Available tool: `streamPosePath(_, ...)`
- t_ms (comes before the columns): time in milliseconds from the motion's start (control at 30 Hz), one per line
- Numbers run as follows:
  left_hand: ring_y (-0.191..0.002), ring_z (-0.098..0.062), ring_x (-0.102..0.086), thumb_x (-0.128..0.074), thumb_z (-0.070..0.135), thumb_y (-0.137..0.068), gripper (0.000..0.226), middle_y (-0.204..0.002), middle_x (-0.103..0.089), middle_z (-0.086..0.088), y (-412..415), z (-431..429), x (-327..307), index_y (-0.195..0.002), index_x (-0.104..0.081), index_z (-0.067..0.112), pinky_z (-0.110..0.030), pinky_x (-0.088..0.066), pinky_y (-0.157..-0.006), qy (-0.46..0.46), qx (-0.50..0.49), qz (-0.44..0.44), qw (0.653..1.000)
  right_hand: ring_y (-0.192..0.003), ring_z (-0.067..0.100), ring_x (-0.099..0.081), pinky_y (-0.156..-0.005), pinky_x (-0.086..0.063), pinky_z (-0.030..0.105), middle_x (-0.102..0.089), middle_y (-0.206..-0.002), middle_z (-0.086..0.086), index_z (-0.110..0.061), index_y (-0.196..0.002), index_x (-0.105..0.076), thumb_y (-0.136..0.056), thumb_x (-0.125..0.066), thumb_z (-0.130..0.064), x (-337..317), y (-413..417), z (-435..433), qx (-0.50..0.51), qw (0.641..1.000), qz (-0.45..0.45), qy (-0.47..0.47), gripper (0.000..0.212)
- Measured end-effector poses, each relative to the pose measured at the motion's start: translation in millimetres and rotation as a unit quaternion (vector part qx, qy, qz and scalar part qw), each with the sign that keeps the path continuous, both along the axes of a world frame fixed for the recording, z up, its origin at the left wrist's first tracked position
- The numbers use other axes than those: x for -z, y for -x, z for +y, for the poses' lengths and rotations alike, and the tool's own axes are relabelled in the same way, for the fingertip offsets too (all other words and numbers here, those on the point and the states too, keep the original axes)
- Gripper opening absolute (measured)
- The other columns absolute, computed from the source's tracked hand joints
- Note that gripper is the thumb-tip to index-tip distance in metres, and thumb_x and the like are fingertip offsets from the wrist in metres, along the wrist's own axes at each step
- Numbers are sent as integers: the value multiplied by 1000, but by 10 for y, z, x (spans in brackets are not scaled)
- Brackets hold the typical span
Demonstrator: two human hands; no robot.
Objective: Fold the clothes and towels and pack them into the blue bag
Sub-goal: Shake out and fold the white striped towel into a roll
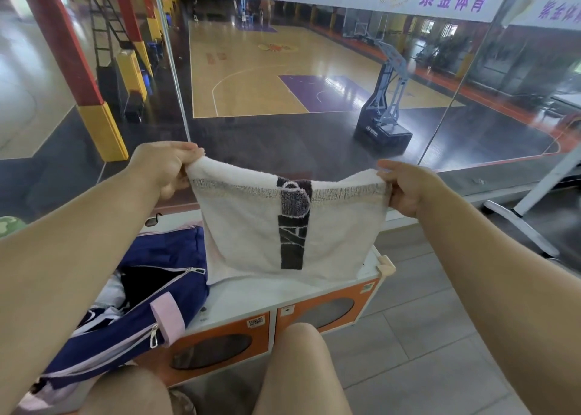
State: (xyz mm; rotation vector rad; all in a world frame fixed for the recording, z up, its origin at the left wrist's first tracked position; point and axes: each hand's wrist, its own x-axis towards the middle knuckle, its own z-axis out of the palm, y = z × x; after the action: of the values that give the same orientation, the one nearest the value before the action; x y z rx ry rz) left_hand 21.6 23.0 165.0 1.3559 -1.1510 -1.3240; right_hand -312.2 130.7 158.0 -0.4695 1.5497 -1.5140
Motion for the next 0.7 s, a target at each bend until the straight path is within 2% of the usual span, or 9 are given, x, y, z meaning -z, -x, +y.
streamPosePath(67,-91,-21,-61,-66,8,-84,12,-97,-62,-6,-9,-15,10,-95,-66,11,-31,-53,-67,19,-11,-10,1000,-75,20,-56,-75,-53,33,-60,-93,9,-11,-112,-61,-90,-42,12,-19,4,27,-17,1000,2,-6,37)
streamPosePath(167,-95,-25,-62,-68,7,-82,12,-101,-64,-6,-24,-27,15,-88,-67,16,-35,-55,-79,38,-19,-41,998,-74,21,-55,-70,-54,30,-56,-88,10,-10,-110,-62,-84,-33,20,-44,3,68,-31,999,19,-16,50)
streamPosePath(233,-99,-26,-61,-67,9,-83,13,-105,-65,-7,-19,-11,6,-92,-67,17,-39,-54,-88,57,-11,-78,995,-75,22,-56,-61,-57,26,-57,-88,12,-6,-99,-65,-78,-34,22,-62,1,94,-20,999,23,-14,47)
streamPosePath(300,-100,-27,-61,-67,10,-84,13,-105,-66,-6,-4,15,-12,-94,-67,18,-43,-53,-90,84,3,-108,991,-78,23,-59,-64,-58,26,-61,-93,14,-7,-87,-68,-77,-45,18,-83,-2,117,3,999,43,-4,36)
streamPosePath(367,-100,-27,-60,-66,12,-85,12,-101,-65,-4,5,51,-35,-96,-67,17,-45,-52,-91,111,11,-145,983,-84,25,-63,-80,-57,32,-65,-96,14,-11,-80,-70,-75,-60,12,-102,4,144,35,995,99,5,26)
streamPosePath(433,-101,-28,-58,-68,14,-83,13,-102,-63,-4,-4,70,-45,-96,-68,16,-47,-51,-92,132,19,-178,975,-91,28,-65,-87,-55,37,-68,-97,14,-13,-79,-71,-72,-70,7,-117,9,182,41,983,177,1,21)
streamPosePath(500,-101,-28,-57,-71,16,-81,17,-105,-63,-4,-21,94,-50,-98,-69,17,-47,-50,-92,151,36,-211,965,-91,29,-66,-87,-55,38,-69,-96,12,-12,-84,-73,-71,-75,1,-101,31,227,33,961,275,-25,19)
streamPosePath(600,-95,-23,-57,-75,18,-76,31,-104,-64,-3,-28,134,-43,-106,-68,15,-35,-48,-85,203,71,-289,933,-81,20,-61,-77,-50,29,-67,-91,5,-9,-99,-73,-74,-75,-5,-117,25,330,14,910,411,-50,25)
streamPosePath(700,-87,-17,-55,-75,21,-76,34,-99,-63,-2,-22,183,-28,-108,-68,13,-29,-42,-77,261,85,-358,893,-73,13,-55,-72,-39,24,-62,-81,-2,-10,-103,-72,-77,-74,-8,-156,13,431,7,867,496,-43,27)
